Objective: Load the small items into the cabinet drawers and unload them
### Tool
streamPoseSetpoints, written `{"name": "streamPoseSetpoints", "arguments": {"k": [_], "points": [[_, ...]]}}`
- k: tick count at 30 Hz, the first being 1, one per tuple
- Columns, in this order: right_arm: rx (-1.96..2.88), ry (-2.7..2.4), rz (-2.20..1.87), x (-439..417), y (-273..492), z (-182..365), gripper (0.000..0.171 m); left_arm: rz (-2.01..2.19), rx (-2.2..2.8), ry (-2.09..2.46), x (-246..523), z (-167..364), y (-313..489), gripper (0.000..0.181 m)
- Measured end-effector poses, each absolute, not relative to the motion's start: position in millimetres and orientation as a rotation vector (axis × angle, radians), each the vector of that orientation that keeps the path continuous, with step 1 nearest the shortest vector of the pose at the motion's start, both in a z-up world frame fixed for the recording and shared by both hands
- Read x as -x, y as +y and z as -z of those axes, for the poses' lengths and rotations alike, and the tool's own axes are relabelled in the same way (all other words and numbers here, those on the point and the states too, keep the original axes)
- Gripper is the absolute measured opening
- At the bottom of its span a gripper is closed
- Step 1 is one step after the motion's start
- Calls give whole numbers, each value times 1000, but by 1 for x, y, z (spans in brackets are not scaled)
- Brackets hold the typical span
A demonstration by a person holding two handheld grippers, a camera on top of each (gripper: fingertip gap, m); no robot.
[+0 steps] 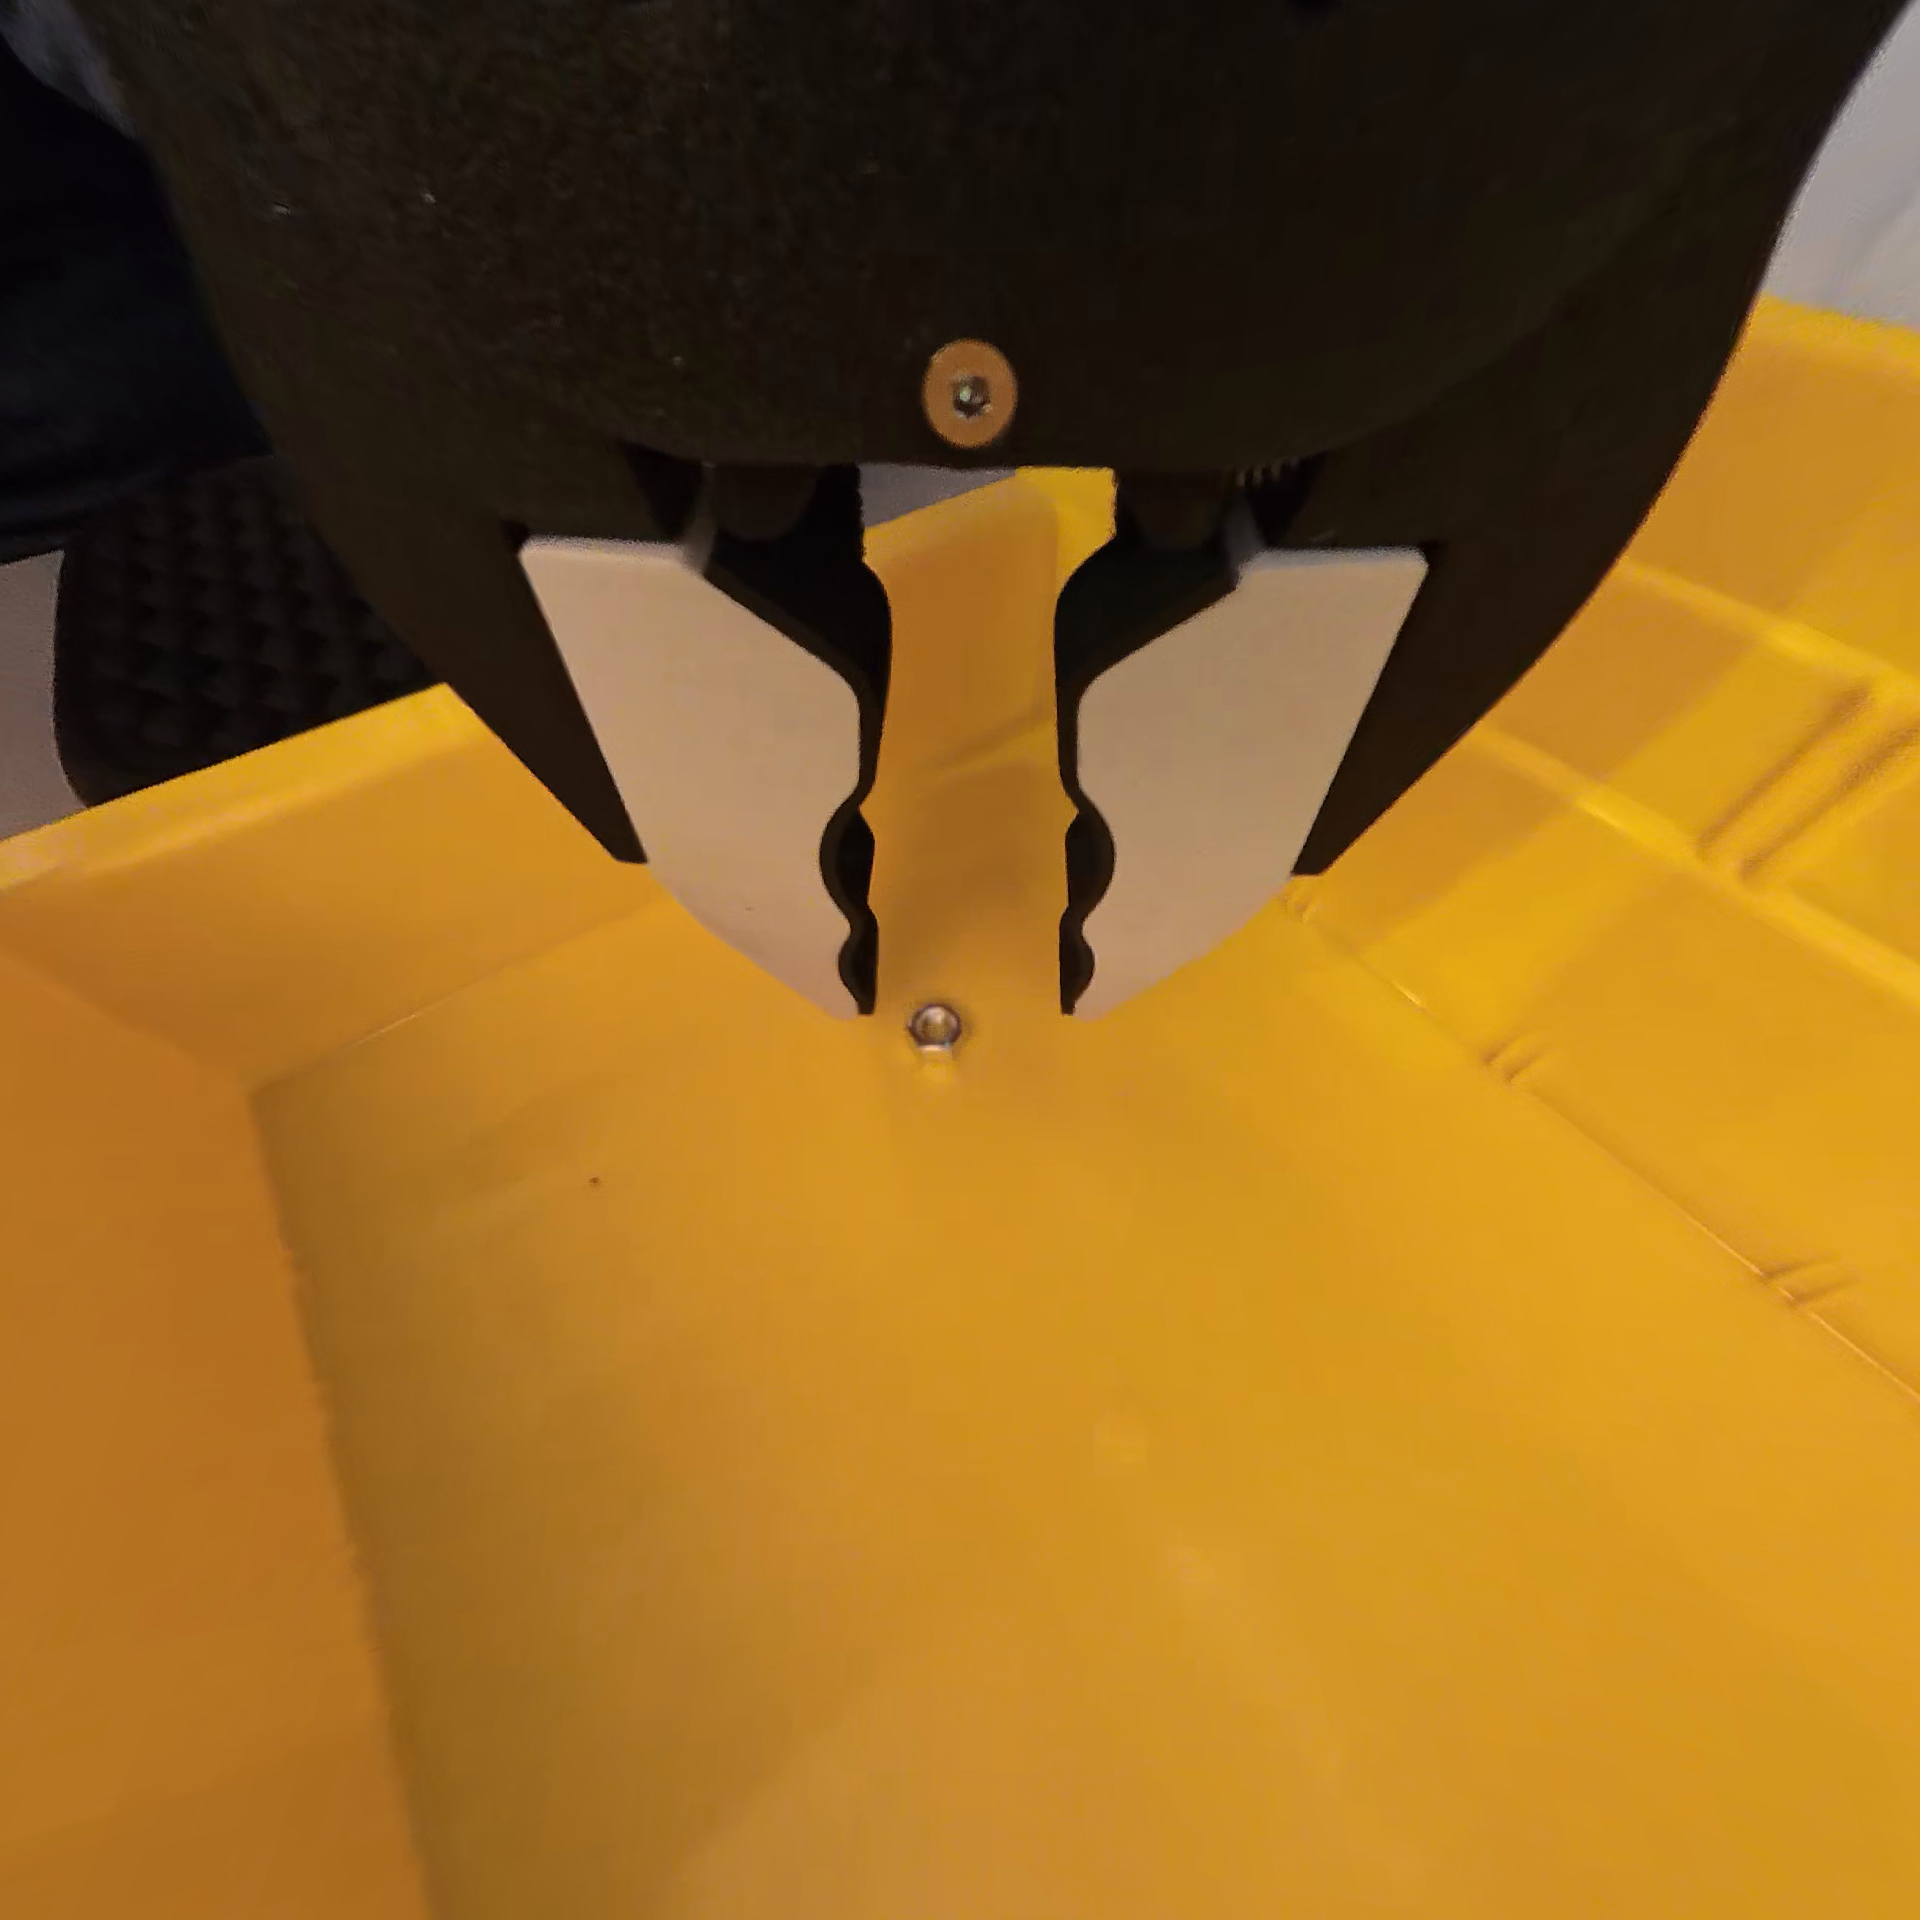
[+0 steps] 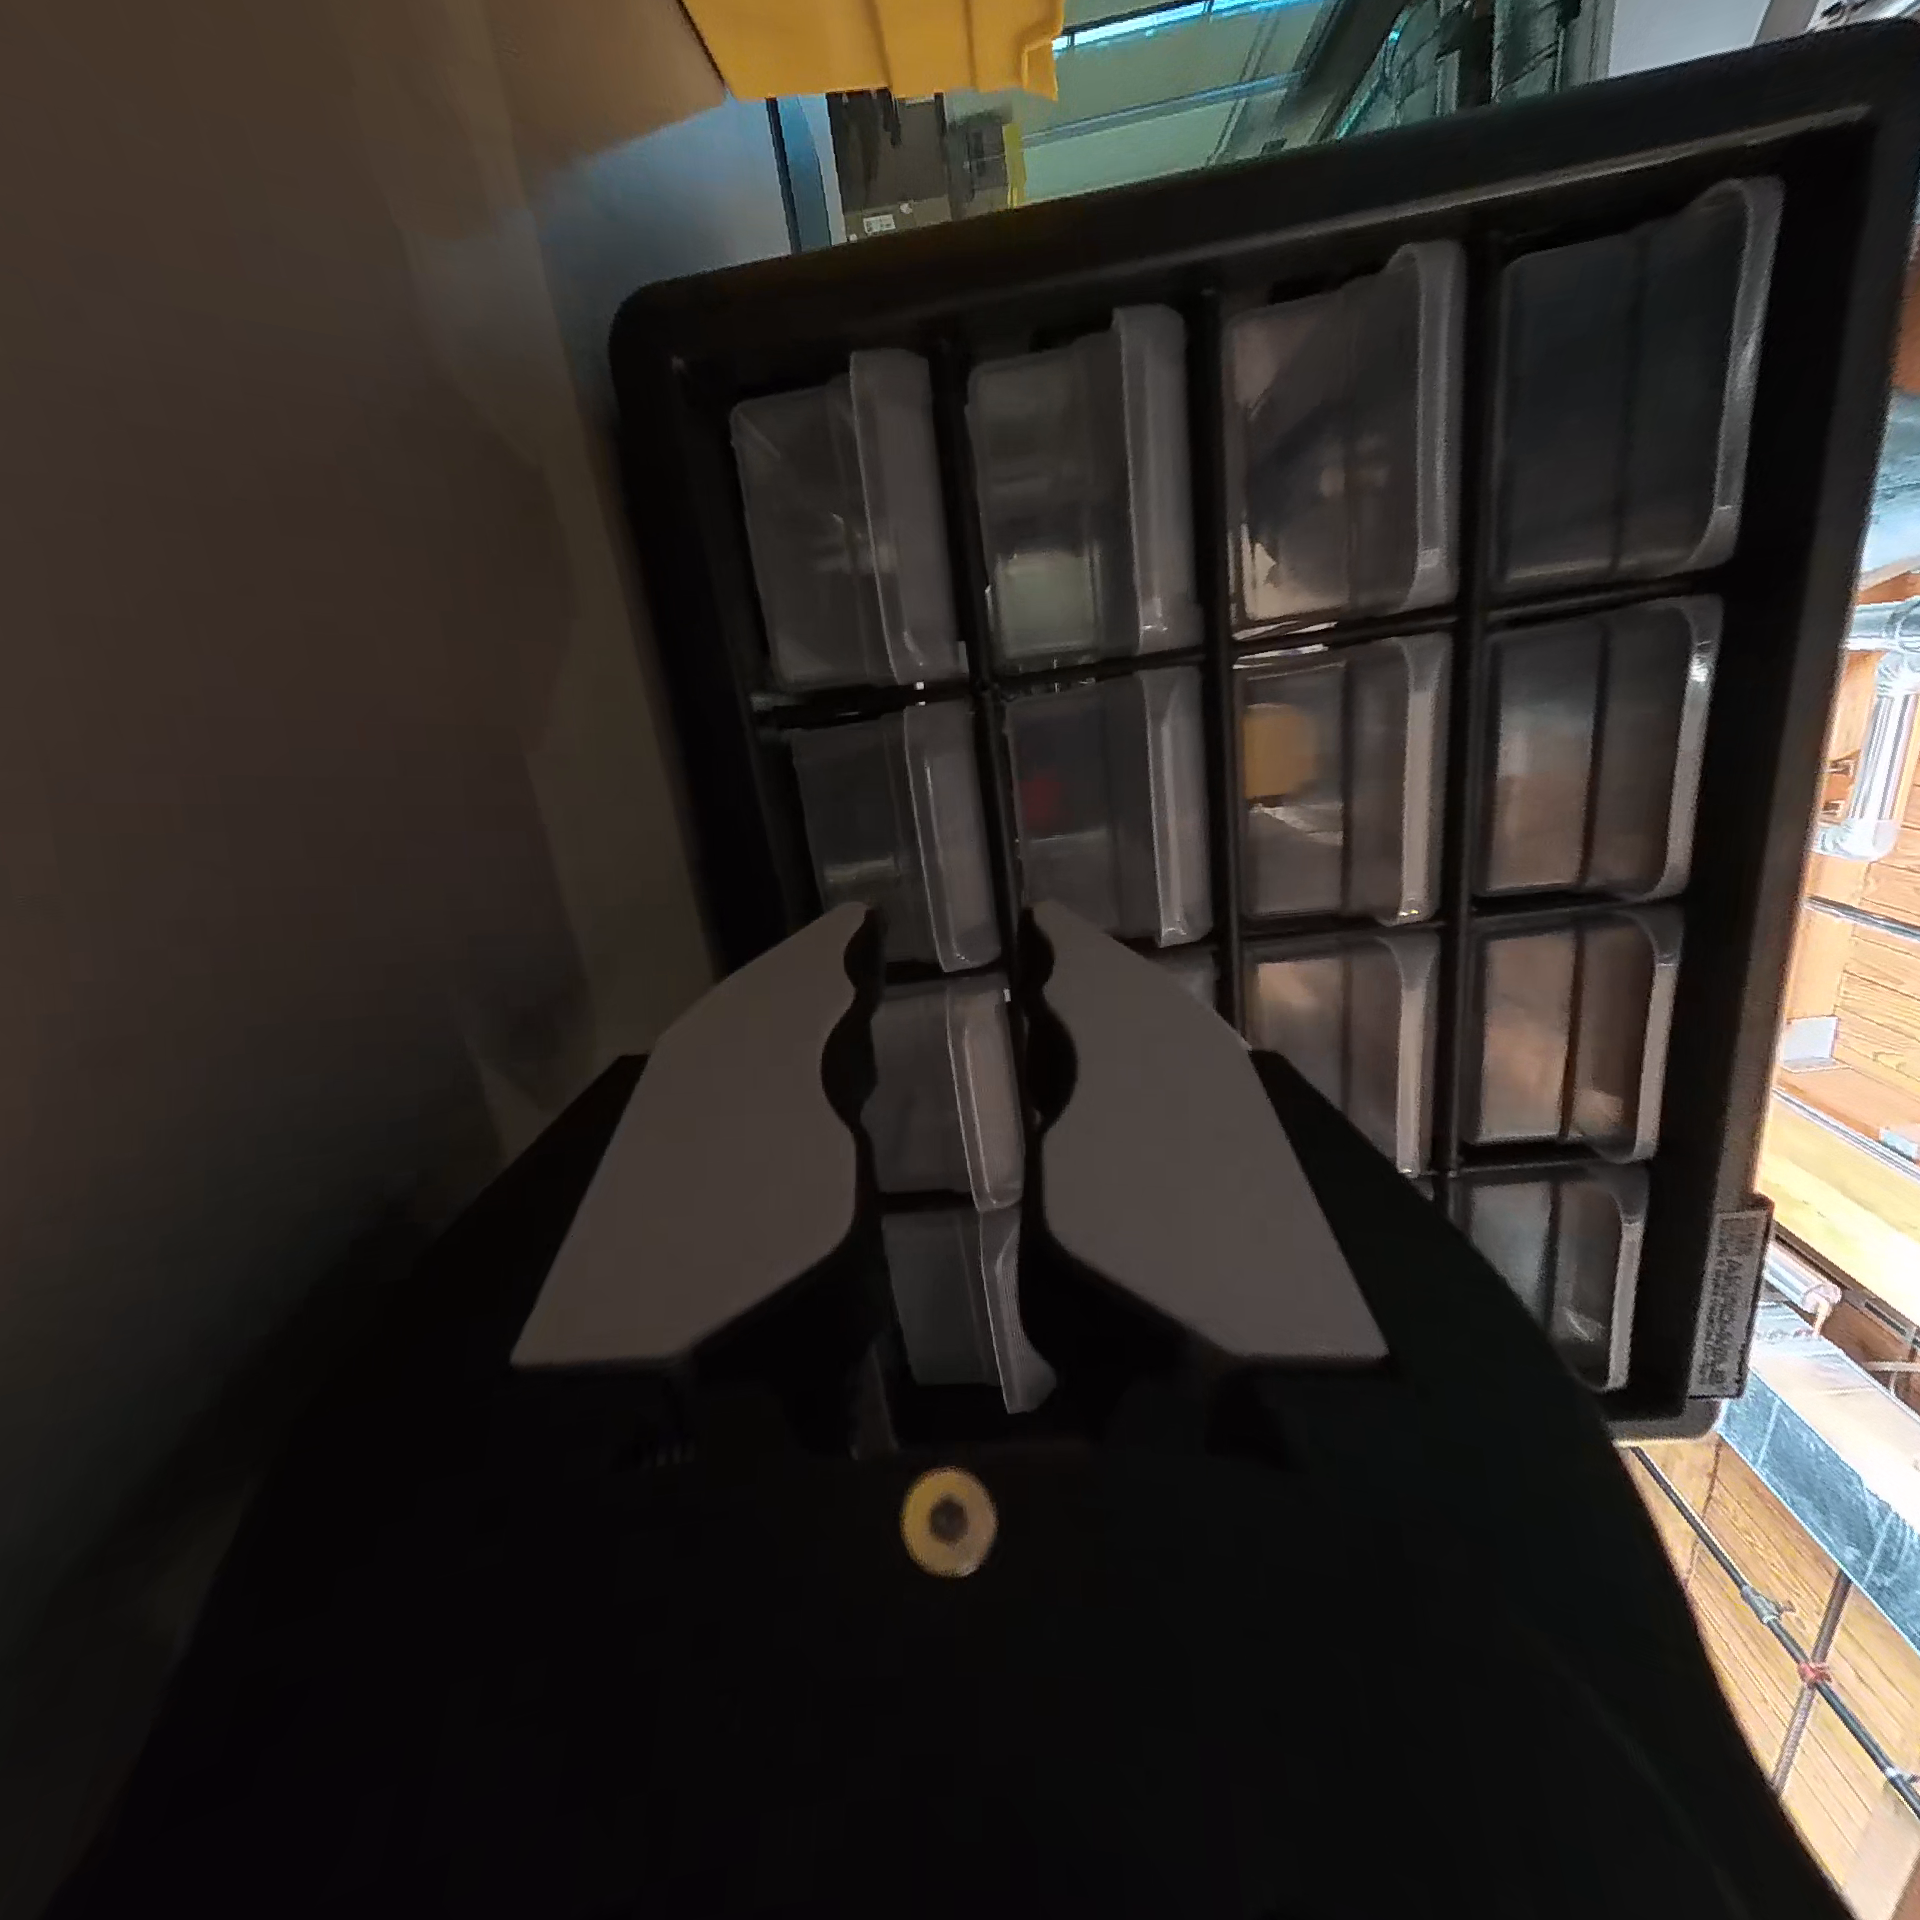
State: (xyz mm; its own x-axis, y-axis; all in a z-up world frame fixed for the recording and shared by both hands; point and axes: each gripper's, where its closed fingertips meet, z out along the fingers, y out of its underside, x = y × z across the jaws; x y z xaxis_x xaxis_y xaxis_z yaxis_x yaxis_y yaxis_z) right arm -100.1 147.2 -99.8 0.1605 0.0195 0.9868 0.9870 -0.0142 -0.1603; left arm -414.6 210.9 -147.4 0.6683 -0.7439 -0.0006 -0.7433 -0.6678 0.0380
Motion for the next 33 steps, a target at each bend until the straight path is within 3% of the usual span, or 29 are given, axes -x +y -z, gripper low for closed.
{"name": "streamPoseSetpoints", "arguments": {"k": [8, 21, 26, 33], "points": [[1315, -1096, 1075, 99, 147, 100, 25, 31, -2820, -1303, 412, 153, 214, 13], [1218, -1132, 1235, 103, 170, 101, 30, 51, -2855, -1316, 412, 139, 214, 11], [1224, -1129, 1256, 97, 177, 100, 12, 64, -2882, -1367, 407, 126, 211, 11], [1229, -1150, 1237, 100, 165, 99, 12, 93, -2916, -1458, 395, 105, 203, 11]]}}
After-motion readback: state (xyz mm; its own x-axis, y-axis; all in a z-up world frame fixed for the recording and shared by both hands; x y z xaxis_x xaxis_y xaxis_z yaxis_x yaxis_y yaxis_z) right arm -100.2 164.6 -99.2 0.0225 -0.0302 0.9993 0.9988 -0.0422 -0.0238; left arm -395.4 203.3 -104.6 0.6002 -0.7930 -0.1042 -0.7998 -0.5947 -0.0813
